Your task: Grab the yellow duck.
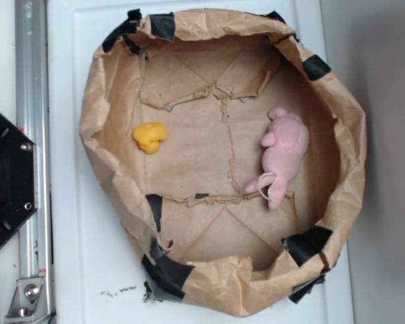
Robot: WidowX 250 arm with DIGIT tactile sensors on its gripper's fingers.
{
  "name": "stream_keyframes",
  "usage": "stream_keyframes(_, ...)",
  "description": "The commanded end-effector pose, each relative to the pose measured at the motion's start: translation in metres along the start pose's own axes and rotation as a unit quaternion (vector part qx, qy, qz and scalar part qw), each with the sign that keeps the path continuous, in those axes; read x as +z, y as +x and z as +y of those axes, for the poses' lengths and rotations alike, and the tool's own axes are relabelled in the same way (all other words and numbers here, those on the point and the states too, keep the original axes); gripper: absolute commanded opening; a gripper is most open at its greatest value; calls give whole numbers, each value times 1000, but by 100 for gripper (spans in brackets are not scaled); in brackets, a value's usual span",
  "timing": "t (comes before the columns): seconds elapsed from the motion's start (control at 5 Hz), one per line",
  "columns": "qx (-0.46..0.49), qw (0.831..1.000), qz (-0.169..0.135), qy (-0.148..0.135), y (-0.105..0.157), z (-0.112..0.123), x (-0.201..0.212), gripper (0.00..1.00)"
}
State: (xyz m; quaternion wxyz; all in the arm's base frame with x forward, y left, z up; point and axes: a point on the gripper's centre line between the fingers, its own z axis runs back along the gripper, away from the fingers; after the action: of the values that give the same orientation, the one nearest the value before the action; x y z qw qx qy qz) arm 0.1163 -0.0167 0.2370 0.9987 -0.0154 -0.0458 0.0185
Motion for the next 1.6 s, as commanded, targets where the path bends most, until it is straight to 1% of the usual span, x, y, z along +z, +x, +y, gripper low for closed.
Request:
stream_keyframes(0.0,0,1000,0,0,0,0,0,100)
stream_keyframes(0.2,45,999,6,-1,48,12,-25,100)
stream_keyframes(0.4,85,996,13,5,95,31,-59,100)
stream_keyframes(0.6,95,994,52,31,118,51,-114,100)
stream_keyframes(0.8,73,991,104,47,100,61,-156,100)
stream_keyframes(1.0,28,987,148,53,64,70,-181,100)
stream_keyframes(1.2,-11,985,155,71,46,89,-208,100)
stream_keyframes(1.4,-25,989,129,60,55,108,-222,100)
